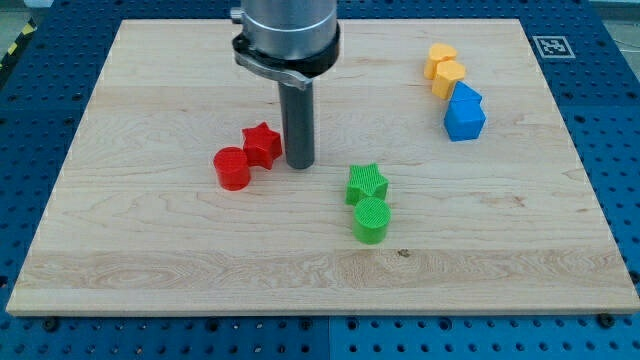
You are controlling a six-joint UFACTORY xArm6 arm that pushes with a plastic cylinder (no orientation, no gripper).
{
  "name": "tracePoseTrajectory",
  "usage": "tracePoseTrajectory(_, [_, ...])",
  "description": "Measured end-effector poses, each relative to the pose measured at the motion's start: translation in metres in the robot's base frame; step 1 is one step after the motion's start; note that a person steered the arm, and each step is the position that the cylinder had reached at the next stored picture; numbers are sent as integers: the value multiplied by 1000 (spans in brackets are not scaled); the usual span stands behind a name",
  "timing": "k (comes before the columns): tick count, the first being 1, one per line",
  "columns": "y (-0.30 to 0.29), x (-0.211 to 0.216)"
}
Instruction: Move the red star above to the red circle
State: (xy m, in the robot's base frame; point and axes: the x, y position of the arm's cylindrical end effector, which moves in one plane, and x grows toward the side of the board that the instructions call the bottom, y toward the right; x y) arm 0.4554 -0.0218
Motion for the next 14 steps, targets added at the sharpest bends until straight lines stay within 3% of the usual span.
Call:
tracePoseTrajectory(9, [-50, -29])
tracePoseTrajectory(14, [83, -20])
